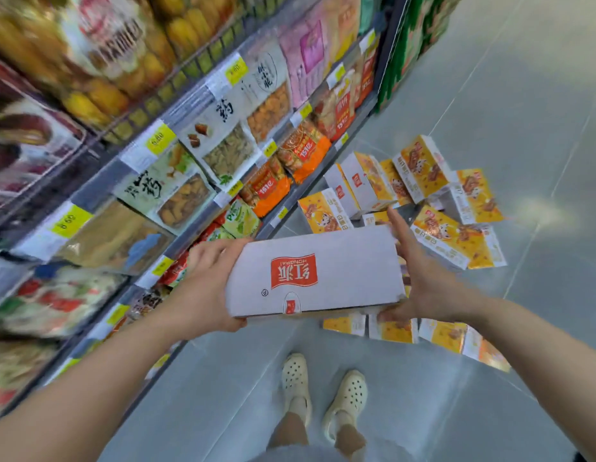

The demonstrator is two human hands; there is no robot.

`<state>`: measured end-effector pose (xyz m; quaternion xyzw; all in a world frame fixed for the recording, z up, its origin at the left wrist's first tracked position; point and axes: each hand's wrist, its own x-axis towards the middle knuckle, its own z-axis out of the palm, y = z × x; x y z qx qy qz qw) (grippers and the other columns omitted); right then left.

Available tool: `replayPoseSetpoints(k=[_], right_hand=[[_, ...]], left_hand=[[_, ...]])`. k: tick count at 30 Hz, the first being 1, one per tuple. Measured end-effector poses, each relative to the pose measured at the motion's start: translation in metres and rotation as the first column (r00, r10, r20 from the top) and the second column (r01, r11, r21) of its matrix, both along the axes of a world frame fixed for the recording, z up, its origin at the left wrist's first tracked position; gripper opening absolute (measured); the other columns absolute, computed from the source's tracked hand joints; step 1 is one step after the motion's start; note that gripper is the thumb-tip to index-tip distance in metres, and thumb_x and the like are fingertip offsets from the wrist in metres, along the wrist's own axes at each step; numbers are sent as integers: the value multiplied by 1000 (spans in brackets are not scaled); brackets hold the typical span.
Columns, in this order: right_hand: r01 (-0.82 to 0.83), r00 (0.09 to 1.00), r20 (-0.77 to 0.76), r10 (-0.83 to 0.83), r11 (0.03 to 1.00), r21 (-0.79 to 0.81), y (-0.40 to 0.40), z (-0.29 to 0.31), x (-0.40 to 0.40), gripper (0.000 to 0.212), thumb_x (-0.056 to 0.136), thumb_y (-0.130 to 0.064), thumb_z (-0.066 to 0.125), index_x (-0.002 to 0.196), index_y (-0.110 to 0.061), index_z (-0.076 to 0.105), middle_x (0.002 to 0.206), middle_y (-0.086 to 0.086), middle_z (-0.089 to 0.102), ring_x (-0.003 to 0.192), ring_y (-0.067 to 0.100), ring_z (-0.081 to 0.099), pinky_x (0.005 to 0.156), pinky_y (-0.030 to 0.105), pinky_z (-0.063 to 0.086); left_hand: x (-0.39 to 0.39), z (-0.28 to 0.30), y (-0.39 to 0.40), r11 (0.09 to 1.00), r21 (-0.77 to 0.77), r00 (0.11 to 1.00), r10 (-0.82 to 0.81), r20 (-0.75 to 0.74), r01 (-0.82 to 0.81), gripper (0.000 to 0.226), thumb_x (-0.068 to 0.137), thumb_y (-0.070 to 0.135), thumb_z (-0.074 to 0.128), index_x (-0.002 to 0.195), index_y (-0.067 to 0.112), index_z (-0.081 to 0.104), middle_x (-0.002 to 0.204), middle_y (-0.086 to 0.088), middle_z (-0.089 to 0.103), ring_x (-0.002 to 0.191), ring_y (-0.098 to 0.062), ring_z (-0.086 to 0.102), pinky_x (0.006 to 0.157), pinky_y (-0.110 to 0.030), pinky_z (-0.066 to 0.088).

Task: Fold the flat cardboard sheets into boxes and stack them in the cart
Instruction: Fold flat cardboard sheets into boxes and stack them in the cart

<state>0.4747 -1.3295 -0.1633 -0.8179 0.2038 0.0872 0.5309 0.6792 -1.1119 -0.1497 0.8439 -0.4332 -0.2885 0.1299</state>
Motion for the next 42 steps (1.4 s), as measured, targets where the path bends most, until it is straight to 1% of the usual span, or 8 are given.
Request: replayPoseSetpoints(k=[3, 10, 13, 18, 25, 27, 32, 42], right_hand=[[-199, 978, 2, 209, 937, -287, 15, 44, 20, 129, 58, -27, 86, 122, -67, -18, 142, -29, -8, 134, -12, -2, 109, 35, 34], [-583, 788, -311, 531, 483, -653, 61, 85, 70, 102, 80, -38, 61, 137, -38, -23, 152, -2, -11, 138, 19, -5, 105, 36, 34], [-626, 740, -341, 579, 410, -663, 70, 88, 85, 101, 79, -38, 61, 139, -37, -20, 151, -4, -7, 138, 19, -2, 103, 33, 32], [-775, 553, -447, 703, 236, -587, 89, 93, 99, 110, 75, -45, 67, 138, -40, -23, 147, -10, -5, 138, 20, 2, 104, 35, 35], [-817, 282, -436, 855, -24, -576, 129, 92, 94, 107, 77, -47, 64, 139, -38, -23, 148, -4, -4, 138, 21, 1, 102, 32, 32], [-826, 195, -416, 888, -80, -557, 145, 94, 88, 103, 78, -42, 62, 139, -39, -20, 148, -5, -4, 137, 19, -1, 92, 27, 35], [-825, 25, -368, 929, -189, -533, 188, 96, 74, 100, 77, -38, 63, 139, -42, -16, 148, -8, -7, 136, 16, -4, 104, 33, 32], [-642, -285, -306, 908, -418, -642, 309, 107, 48, 97, 72, -37, 65, 142, -42, -2, 148, -4, 2, 131, 13, 0, 110, 30, 23]], left_hand=[[3, 25, 22, 999, -23, 993, 41, 112, -38, 96, 54, 21, 77, 133, 33, 23, 116, 12, 25, 117, -10, 11, 97, -34, 32], [-1, 60, 70, 990, -27, 945, 142, 296, -141, 98, 59, 27, 74, 128, 42, 7, 133, 4, 26, 123, -15, 6, 86, -38, 48], [-12, 66, 94, 967, 18, 920, 236, 313, -254, 98, 62, 24, 72, 138, 33, 12, 137, 5, 21, 122, -12, 0, 79, -32, 48], [-48, 64, 124, 910, 42, 865, 378, 330, -413, 104, 59, 23, 72, 140, 30, 8, 140, 4, 16, 128, -19, 1, 94, -36, 45], [-143, 48, 171, 791, -62, 681, 561, 471, -609, 123, 8, 25, 83, 121, 14, 34, 103, -18, 60, 93, -46, 56, 78, -51, 49], [-175, 49, 182, 723, -63, 640, 646, 416, -688, 122, 15, 22, 85, 122, 19, 27, 109, -19, 57, 100, -47, 52, 86, -51, 44], [-239, 59, 214, 534, -7, 514, 816, 263, -845, 105, 54, 26, 78, 118, 40, -4, 137, -4, 28, 127, -27, 17, 104, -40, 34], [-353, 66, 283, 205, -52, 183, 943, 279, -977, 103, 51, 41, 73, 122, 42, -2, 135, 3, 28, 128, -23, 18, 103, -42, 36]])
